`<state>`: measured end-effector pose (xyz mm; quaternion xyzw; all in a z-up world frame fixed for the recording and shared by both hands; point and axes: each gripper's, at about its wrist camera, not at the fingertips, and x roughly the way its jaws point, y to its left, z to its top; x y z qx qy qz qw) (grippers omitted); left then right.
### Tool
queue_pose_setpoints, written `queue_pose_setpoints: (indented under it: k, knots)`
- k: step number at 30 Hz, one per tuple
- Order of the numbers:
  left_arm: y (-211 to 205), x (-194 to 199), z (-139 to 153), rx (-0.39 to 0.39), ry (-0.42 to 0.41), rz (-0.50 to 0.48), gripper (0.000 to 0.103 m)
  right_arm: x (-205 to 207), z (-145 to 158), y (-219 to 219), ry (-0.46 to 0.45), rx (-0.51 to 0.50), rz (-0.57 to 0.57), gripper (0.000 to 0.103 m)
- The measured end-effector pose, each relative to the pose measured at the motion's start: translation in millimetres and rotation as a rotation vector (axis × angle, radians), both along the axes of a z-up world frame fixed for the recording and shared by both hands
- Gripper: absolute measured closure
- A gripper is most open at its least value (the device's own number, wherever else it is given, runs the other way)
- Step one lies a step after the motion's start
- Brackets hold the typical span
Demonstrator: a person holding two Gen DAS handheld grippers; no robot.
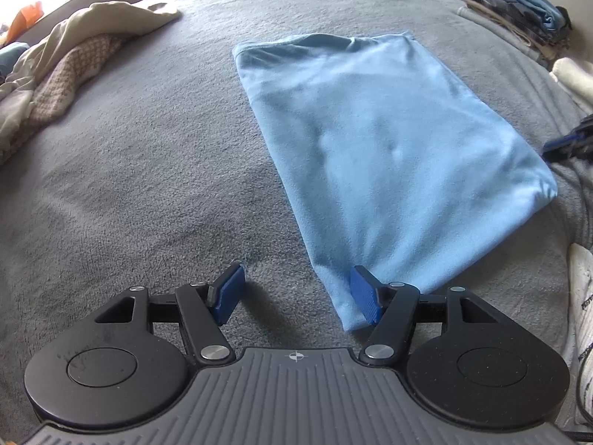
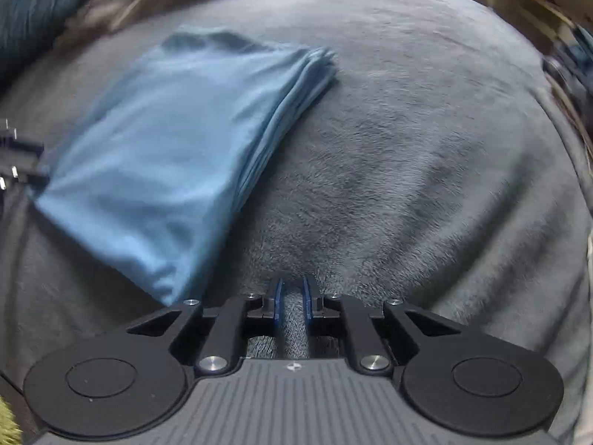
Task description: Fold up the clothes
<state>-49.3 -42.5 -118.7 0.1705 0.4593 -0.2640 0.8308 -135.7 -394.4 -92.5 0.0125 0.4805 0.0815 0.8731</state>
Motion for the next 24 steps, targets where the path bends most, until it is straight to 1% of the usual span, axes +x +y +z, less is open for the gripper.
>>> queue_pose_setpoints:
  k: [1, 2, 3, 5, 6, 8, 9, 12, 14, 19, 21, 22, 23, 24]
  knots:
    - [-1, -1, 1, 0.005, -0.003, -0.001, 0.040, -5, 8, 1, -0.045, 0.036, 0.009, 0.090]
    - [-2, -1, 1, 0.012, -0.006, -0.003, 0.040, -11, 15, 5, -0.093, 0.061, 0.039, 0.090]
    - [-3, -1, 2, 0.019, -0.009, -0.005, 0.040, -14, 18, 11, -0.122, 0.085, 0.084, 0.090]
    - [-5, -2, 2, 0.032, -0.013, -0.008, 0.040, -15, 11, 27, -0.111, 0.096, 0.172, 0.090]
    - [-6, -2, 2, 0.037, -0.015, -0.009, 0.040, -14, 3, 34, -0.083, 0.073, 0.210, 0.090]
    - [-5, -2, 2, 0.040, -0.007, -0.001, 0.039, -16, -22, 40, -0.002, -0.005, 0.261, 0.089]
    - [-4, -1, 2, 0.038, -0.001, 0.006, 0.039, -19, -32, 38, 0.023, -0.036, 0.272, 0.090]
    - [0, 0, 2, 0.032, 0.015, 0.027, 0.039, -20, -24, 29, 0.044, -0.021, 0.227, 0.090]
    - [0, 1, 3, 0.031, 0.018, 0.033, 0.039, -21, -11, 26, 0.005, -0.027, 0.225, 0.089]
    - [-2, 0, 5, 0.042, 0.012, 0.024, 0.039, -22, 21, 42, -0.121, 0.045, 0.305, 0.089]
    - [-2, 0, 7, 0.047, 0.006, 0.020, 0.039, -17, 21, 52, -0.144, 0.080, 0.335, 0.089]
    - [-1, 0, 8, 0.050, 0.001, 0.018, 0.039, -14, 17, 57, -0.142, 0.086, 0.348, 0.089]
    - [-1, 0, 9, 0.055, -0.005, 0.016, 0.039, -11, 12, 62, -0.134, 0.086, 0.361, 0.089]
    - [0, -1, 11, 0.062, -0.011, 0.013, 0.039, -8, 4, 67, -0.105, 0.066, 0.378, 0.089]
